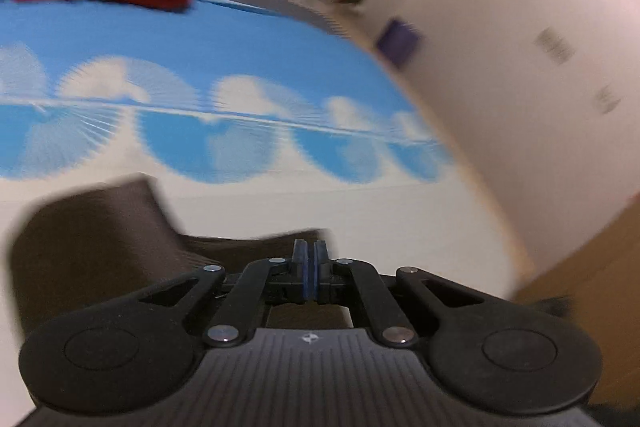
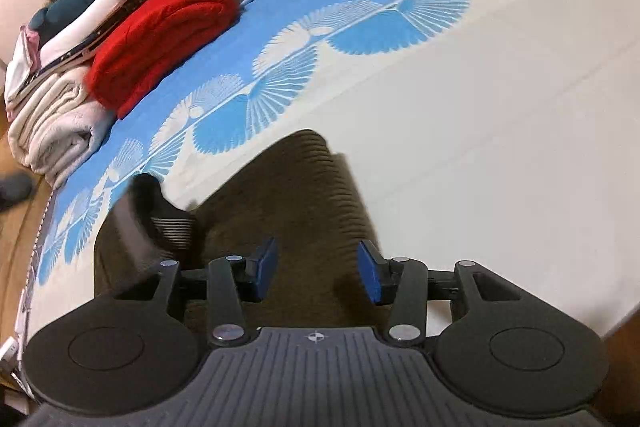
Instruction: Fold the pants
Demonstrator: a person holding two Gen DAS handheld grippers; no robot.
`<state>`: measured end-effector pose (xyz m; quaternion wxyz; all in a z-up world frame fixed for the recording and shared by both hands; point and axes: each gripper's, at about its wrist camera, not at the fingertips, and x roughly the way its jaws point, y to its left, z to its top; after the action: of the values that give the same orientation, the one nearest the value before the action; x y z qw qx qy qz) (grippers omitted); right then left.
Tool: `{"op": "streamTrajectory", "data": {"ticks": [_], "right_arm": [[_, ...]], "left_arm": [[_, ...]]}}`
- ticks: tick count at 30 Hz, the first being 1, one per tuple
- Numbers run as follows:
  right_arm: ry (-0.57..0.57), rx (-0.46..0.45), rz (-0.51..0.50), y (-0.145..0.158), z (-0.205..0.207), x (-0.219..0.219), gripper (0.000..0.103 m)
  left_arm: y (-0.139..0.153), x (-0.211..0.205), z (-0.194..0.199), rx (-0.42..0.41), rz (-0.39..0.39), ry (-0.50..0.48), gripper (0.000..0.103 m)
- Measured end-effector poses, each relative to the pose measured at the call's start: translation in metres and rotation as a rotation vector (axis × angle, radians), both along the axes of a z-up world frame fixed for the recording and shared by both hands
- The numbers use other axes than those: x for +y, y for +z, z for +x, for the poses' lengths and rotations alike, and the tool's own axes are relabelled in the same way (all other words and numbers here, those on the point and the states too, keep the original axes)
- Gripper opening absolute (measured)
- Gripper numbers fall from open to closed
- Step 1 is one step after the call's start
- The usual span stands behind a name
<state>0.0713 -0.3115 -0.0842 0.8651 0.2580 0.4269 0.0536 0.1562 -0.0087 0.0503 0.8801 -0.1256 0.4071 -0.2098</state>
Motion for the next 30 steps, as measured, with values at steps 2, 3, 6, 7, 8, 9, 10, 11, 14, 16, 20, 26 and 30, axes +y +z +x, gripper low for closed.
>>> {"op": "streamTrajectory", "data": {"ticks": [2,3,6,7,8,9,10,11,14,16,20,26,30], "right_arm": [[0.027,-0.013,0.026,0.001,-0.002,-0.001,0.048],[0.041,-0.017,0.045,0.001,0.0,-0.001,0.048],[0.092,-0.017,0.103,-0.002,0.01,0.018,0.05],[0.11,-0.019,0.12,-0.001,0.014,0.023,0.053],[0.136,-0.021,0.137,0.0,0.019,0.034,0.058],[0.165,-0.022,0.153,0.002,0.025,0.045,0.064],[0.193,-0.024,0.168,0.003,0.032,0.057,0.067],[0.217,-0.026,0.181,0.004,0.037,0.069,0.075],[0.26,-0.02,0.2,0.0,0.057,0.106,0.089],[0.26,0.002,0.2,-0.005,0.07,0.125,0.09],[0.203,0.078,0.174,-0.024,0.096,0.151,0.09],[0.166,0.079,0.168,-0.043,0.113,0.173,0.078],[0.222,-0.002,0.073,-0.024,0.106,0.19,0.044]], "left_arm": [[-0.011,0.013,0.002,0.03,0.083,0.043,0.004],[-0.018,0.023,0.003,0.055,0.109,0.075,0.009],[-0.041,0.056,0.01,0.179,0.184,0.191,0.021],[-0.047,0.067,0.013,0.2,0.207,0.223,0.022],[-0.052,0.078,0.017,0.22,0.245,0.253,0.024],[-0.056,0.09,0.018,0.241,0.283,0.277,0.026],[-0.058,0.103,0.018,0.256,0.299,0.3,0.027],[-0.059,0.116,0.016,0.263,0.288,0.322,0.028],[-0.055,0.158,0.004,0.27,0.251,0.365,0.034],[-0.054,0.177,-0.001,0.262,0.25,0.388,0.037],[-0.05,0.208,-0.012,0.265,0.246,0.421,0.037],[-0.044,0.234,-0.026,0.254,0.259,0.439,0.038],[-0.038,0.237,-0.029,0.236,0.255,0.439,0.038]]}}
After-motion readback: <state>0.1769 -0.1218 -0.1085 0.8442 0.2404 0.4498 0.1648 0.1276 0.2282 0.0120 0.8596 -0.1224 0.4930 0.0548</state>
